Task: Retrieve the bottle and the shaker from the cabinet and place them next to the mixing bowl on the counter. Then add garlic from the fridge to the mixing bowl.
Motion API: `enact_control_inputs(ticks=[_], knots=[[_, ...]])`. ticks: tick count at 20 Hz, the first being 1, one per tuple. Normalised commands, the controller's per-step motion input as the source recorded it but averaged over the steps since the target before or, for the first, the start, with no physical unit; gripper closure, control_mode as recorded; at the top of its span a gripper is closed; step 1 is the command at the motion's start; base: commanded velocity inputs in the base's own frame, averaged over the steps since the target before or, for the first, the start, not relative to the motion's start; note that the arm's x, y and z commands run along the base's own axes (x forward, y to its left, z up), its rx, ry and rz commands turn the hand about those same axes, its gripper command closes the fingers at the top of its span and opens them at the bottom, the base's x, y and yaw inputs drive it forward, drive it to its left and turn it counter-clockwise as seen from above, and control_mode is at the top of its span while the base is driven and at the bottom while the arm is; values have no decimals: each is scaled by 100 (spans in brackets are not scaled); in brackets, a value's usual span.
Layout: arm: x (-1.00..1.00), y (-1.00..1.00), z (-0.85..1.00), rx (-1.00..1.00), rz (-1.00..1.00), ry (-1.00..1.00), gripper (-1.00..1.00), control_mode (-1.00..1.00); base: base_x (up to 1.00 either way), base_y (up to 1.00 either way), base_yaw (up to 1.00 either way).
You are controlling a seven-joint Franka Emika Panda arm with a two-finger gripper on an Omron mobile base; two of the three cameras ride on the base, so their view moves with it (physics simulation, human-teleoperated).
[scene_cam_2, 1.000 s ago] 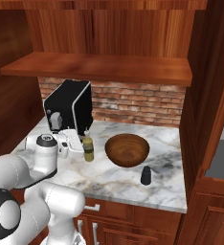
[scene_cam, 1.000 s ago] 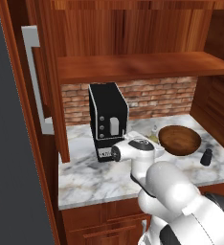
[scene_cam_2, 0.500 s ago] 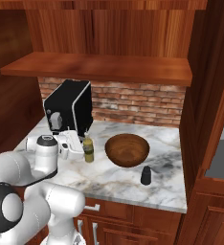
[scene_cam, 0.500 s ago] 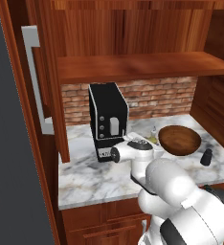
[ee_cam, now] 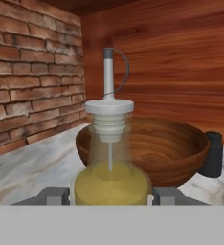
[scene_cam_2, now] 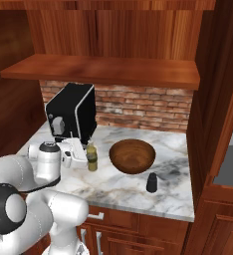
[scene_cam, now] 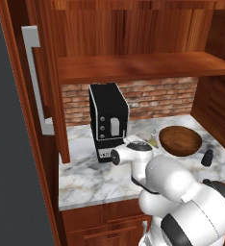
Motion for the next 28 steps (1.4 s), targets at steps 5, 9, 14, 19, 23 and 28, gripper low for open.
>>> enact_control_inputs(ticks=[5, 9, 14, 19, 23, 28], knots=[[0, 0, -5, 0, 0, 0, 100, -100, 0, 0, 0], [0, 0, 0, 0, 0, 0, 100, -100, 0, 0, 0], [18, 0, -5, 0, 0, -2, 100, -100, 0, 0, 0], [31, -2, 0, 0, 0, -3, 100, -100, 0, 0, 0], [18, -4, 0, 0, 0, -1, 100, -100, 0, 0, 0], [2, 0, -6, 0, 0, 0, 100, -100, 0, 0, 0]])
